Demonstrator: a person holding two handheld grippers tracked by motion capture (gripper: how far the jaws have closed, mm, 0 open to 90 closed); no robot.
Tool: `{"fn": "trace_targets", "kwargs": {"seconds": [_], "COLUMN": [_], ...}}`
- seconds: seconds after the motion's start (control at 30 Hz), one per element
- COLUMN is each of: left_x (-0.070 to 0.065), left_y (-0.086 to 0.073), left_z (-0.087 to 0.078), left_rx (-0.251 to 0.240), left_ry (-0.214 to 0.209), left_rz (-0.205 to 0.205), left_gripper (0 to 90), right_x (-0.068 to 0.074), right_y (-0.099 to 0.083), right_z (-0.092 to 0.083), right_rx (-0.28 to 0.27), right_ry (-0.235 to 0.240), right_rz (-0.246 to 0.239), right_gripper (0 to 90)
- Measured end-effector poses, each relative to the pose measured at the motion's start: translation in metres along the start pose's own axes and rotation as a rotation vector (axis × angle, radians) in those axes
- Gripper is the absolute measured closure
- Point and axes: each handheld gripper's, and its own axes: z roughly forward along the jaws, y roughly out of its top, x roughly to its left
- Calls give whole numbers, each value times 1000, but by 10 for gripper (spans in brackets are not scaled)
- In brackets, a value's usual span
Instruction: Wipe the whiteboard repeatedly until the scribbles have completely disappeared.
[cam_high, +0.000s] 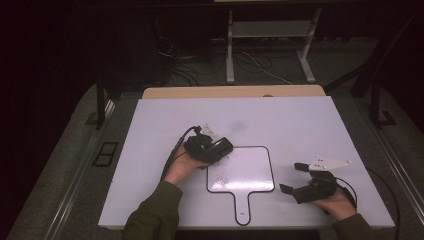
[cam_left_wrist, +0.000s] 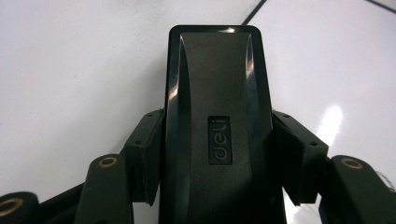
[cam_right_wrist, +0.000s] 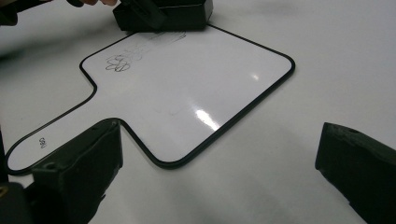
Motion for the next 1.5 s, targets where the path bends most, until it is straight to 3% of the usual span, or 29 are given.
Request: {"fn": "trace_targets", "kwargs": {"seconds": [0.6,0.9,1.03,1.2,1.37,1.5], "left_x": [0,-21,-19,-6,2,-3], "left_y": [0,11,11,6,3,4], "left_z": [1,9,8,3,1,1], "left_rx": [-20,-4,-4,-5,-9,-1], "left_ry": [6,-28,23,65,72,68], "left_rz": [11,83,92,53,35,47], "left_gripper": [394,397,397,397,397,397], "right_x": [0,0,0,0,1,1], "right_y": [0,0,0,0,0,0], "right_z": [0,0,-1,0,0,0], "right_rx": [-2,-3,-3,-2,-2,-3], "right_ry": [2,1,2,3,3,3], "right_rz": [-4,-7,-8,-8,-8,-8], "right_gripper": [0,0,0,0,0,0]}}
